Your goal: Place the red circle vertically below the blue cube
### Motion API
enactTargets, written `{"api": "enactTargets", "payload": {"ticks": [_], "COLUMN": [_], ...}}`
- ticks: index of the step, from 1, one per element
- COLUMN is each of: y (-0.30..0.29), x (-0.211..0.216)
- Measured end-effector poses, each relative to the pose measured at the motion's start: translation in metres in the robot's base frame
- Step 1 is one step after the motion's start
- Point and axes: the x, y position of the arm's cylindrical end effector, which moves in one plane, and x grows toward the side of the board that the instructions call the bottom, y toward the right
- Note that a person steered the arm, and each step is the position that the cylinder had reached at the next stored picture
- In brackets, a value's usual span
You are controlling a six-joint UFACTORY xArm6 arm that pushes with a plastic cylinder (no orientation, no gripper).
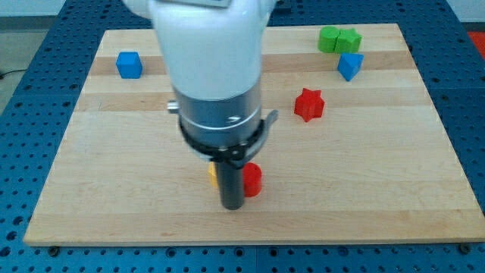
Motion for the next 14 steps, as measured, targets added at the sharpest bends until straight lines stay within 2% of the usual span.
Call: {"api": "enactTargets", "payload": {"ticks": [3,4,5,7,8,12,13,14], "y": [0.048,0.039,0.000,0.098,0.087,-0.186,-0.165,-0.122], "x": [-0.034,-0.060,-0.061,-0.071,-0.105,-0.095,-0.102,-0.138]}}
